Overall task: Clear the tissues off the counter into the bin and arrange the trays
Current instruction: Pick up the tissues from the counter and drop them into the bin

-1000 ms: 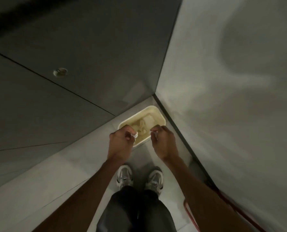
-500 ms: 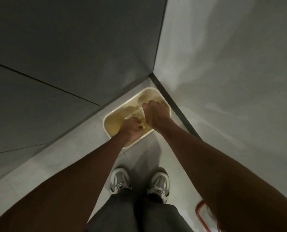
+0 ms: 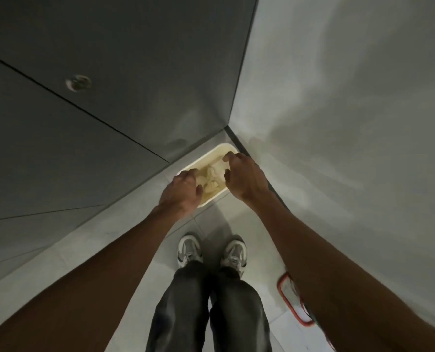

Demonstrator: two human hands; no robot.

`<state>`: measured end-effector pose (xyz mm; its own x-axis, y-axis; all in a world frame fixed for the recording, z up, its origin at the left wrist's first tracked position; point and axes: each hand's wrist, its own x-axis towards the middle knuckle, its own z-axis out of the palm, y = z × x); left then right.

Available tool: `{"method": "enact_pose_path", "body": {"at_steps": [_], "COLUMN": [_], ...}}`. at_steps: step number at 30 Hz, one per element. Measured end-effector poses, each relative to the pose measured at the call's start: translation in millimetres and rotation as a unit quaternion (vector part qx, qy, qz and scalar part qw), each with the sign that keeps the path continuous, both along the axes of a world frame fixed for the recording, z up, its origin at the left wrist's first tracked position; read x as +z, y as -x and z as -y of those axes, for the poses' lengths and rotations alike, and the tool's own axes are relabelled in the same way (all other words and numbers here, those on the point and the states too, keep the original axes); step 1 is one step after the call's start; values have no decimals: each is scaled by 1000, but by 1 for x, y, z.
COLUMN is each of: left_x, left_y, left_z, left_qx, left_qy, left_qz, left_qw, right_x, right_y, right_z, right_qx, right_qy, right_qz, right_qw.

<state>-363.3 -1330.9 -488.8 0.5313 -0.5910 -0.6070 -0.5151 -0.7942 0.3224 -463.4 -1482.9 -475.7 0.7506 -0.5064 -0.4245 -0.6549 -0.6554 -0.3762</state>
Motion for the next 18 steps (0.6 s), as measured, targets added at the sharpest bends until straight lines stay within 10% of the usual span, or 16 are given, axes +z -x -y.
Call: {"method": "enact_pose_path", "body": {"at_steps": [18], "left_x": [410], "left_y": [48], "left_z": [-83], "left_qx": [145], "left_qy": [214], "left_qz": [68], "left_qw": [964], "right_x": [404], "right_y": [71], "right_z": [-52], "right_qx": [-34], "right_qy": [8], "right_qz": [183], "right_qw": [982]}}
